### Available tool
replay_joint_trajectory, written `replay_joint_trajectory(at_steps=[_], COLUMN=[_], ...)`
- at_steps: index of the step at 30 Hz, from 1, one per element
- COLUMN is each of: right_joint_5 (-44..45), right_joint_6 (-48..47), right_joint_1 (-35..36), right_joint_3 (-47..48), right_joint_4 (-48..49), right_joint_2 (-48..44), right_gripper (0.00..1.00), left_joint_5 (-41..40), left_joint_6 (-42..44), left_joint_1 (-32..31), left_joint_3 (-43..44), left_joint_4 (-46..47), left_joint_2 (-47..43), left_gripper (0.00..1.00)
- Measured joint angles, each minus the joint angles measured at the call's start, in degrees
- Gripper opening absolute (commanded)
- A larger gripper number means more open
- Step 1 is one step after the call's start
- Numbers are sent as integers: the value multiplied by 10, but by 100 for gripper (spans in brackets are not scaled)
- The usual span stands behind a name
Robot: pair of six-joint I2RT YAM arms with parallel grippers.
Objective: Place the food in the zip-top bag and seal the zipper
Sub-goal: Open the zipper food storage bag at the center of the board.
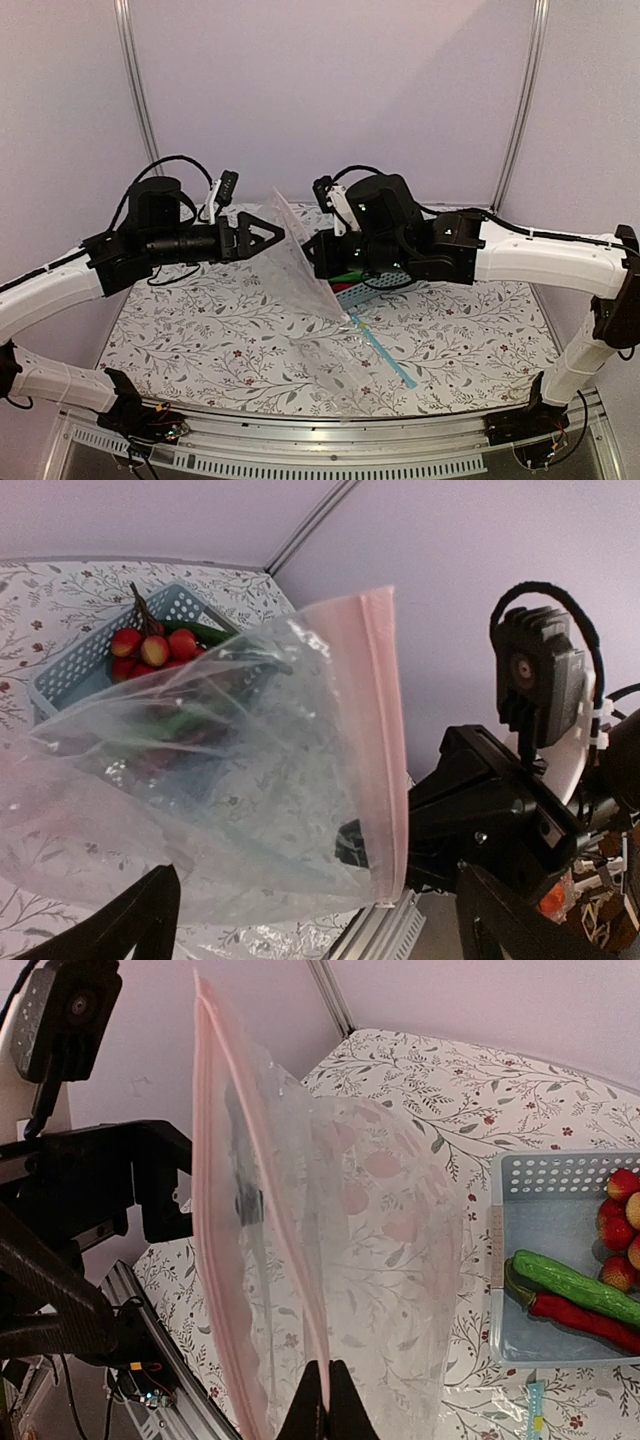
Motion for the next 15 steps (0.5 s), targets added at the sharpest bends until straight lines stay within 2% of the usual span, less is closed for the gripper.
replay_joint_trajectory(at_steps=[10,15], right_joint_5=[-9,-9], right_joint_6=[11,13], right_joint_1=[7,11], right_joint_3=[17,18], right_joint_4=[11,14], right_joint_2=[27,29], right_gripper=[0,0], left_joint_5=[7,-11], left_joint_6=[-37,-36], left_joint_1=[-20,-25], left_joint_3=[3,10], left_joint_4=[29,14], left_joint_2=[28,41], left_gripper=[91,78])
